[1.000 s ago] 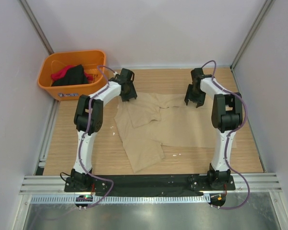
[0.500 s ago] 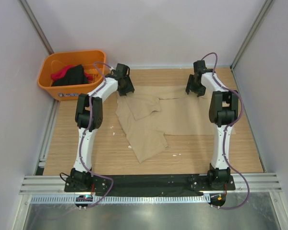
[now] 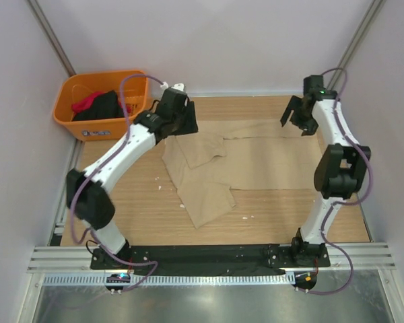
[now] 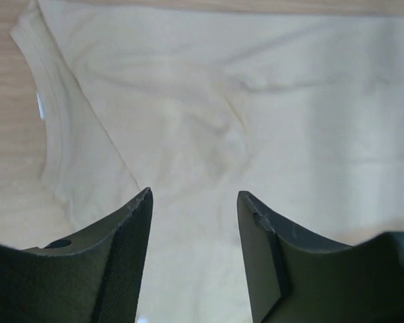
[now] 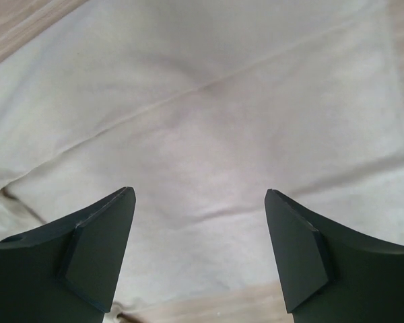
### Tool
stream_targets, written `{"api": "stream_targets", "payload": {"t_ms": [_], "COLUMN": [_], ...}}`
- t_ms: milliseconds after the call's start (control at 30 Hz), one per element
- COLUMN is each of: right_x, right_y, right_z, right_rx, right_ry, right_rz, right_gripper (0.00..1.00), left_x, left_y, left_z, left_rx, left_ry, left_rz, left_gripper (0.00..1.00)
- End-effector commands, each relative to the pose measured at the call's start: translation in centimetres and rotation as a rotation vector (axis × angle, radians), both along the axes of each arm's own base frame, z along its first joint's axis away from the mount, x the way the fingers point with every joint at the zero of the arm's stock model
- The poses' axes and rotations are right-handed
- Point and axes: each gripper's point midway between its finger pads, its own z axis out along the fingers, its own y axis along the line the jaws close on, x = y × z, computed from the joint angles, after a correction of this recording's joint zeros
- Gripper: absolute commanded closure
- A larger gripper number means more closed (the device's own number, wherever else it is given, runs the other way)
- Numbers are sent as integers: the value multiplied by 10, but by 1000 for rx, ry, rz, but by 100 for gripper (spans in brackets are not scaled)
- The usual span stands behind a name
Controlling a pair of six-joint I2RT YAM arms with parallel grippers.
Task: Fold and stack the t-shirts
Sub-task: Fold the tshirt
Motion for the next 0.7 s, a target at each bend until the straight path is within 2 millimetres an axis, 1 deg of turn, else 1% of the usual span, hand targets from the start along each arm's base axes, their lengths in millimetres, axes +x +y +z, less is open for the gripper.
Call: {"api": "stream_targets", "payload": {"t_ms": [0, 33, 67, 100, 133, 167, 200, 233, 267, 300, 333, 367, 400, 433, 500, 533, 567, 600, 633, 667], "right_x": [-54, -63, -73, -92, -102, -111, -125, -133, -140, -150, -156, -160, -166, -168, -176, -178, -179, -183, -183, -184], "right_y": [-15, -13, -15, -21, -23, -25, -27, -31, -34, -36, -40, -41, -41, -42, -41, -40, -40, -39, -38, -39], "right_z": [49, 52, 50, 49, 47, 45, 36, 42, 43, 36, 41, 40, 35, 38, 28, 27, 26, 20, 18, 17], "right_rx": [76, 107, 114, 122, 133, 135, 142, 143, 134, 125, 100, 94, 92, 85, 92, 103, 110, 117, 126, 129], "right_ry": [-63, -72, -67, -60, -52, -48, -23, -47, -49, -30, -44, -45, -34, -55, -30, -33, -33, -19, -20, -26], "right_rz": [-87, -86, -95, -118, -125, -133, -146, -159, -162, -172, -181, -181, -186, -189, -200, -203, -208, -215, -218, -225], "right_gripper": [16, 16, 16, 16, 17, 18, 18, 19, 19, 19, 19, 19, 19, 20, 19, 19, 19, 19, 19, 19], "left_x": [-60, -76, -100, -117, -130, -152, -165, -173, -189, -197, -200, -209, -213, -221, -228, -230, -231, -226, -227, -225], "left_y": [20, 16, 23, 26, 29, 36, 38, 40, 46, 48, 46, 50, 50, 46, 44, 44, 44, 40, 41, 40], "left_z": [16, 11, -14, -4, -8, -35, -31, -38, -63, -64, -70, -87, -95, -109, -124, -136, -140, -141, -148, -150], "left_rx": [-4, -39, -28, -69, -85, -76, -109, -133, -122, -146, -178, -174, -192, -231, -254, -264, -272, -295, -298, -311], "left_ry": [4, 24, 83, 71, 86, 152, 138, 153, 206, 206, 219, 256, 273, 319, 371, 395, 400, 380, 384, 380], "left_rz": [-21, -54, -66, -66, -69, -66, -66, -43, -31, -23, 4, 22, 40, 55, 85, 104, 117, 121, 129, 135], "left_gripper": [46, 50, 52, 56, 57, 58, 59, 60, 60, 59, 59, 59, 59, 59, 57, 57, 57, 57, 57, 57]}}
